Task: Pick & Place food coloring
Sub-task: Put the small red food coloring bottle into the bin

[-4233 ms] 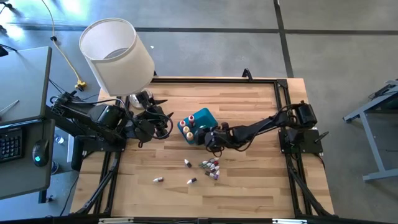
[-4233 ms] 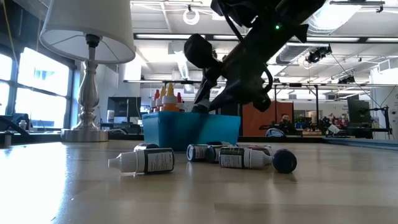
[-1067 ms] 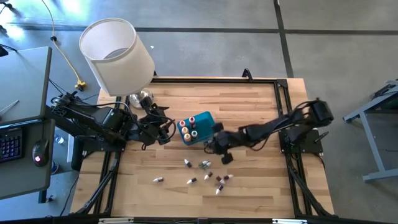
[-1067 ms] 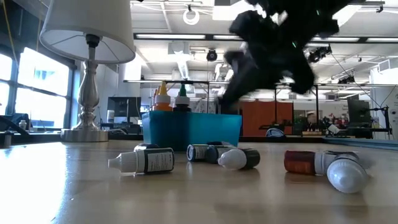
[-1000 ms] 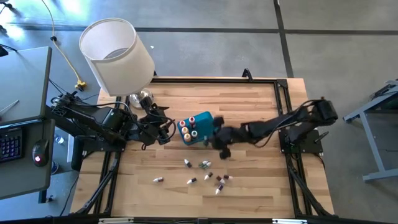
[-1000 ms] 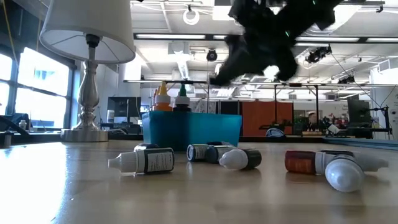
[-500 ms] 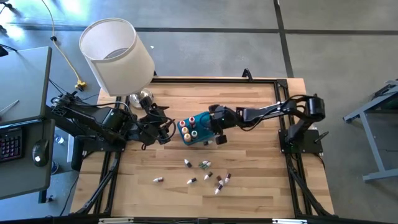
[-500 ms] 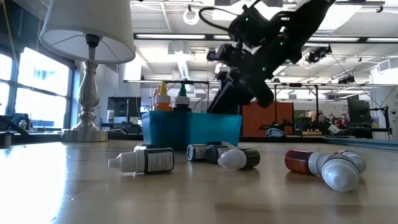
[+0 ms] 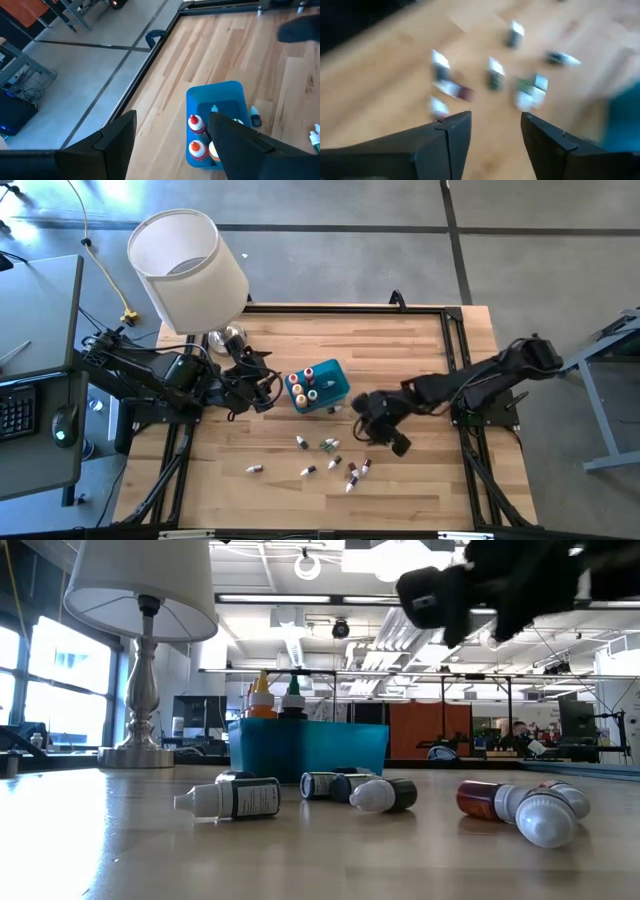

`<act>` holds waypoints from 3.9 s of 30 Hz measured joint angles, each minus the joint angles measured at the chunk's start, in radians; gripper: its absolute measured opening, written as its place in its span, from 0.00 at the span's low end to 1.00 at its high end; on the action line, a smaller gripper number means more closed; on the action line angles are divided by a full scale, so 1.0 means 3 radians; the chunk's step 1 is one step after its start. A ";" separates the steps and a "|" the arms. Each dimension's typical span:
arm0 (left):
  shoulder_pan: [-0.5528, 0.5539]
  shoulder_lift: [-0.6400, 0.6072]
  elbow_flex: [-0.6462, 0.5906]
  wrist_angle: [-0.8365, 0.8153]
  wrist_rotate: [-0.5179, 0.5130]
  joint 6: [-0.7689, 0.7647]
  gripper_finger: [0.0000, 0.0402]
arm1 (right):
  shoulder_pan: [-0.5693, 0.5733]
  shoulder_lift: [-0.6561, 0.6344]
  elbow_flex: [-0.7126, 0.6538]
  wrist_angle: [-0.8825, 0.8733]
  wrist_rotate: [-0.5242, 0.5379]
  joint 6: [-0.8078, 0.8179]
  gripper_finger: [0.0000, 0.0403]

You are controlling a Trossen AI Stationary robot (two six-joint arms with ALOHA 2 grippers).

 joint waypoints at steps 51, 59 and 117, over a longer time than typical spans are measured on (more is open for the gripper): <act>-0.0523 0.0579 -0.1230 0.1241 0.2655 -0.1634 0.61 | 0.0332 0.0517 -0.0259 0.0685 0.0653 -0.0006 0.23; -0.0640 0.0679 -0.1229 0.1212 0.2883 -0.2187 0.61 | -0.0216 0.0049 -0.0257 0.0782 0.0959 -0.0359 0.13; -0.0597 0.1634 -0.0933 0.0927 0.2722 -0.1488 0.14 | -0.0444 0.0044 -0.0257 0.0764 0.0885 -0.0128 0.34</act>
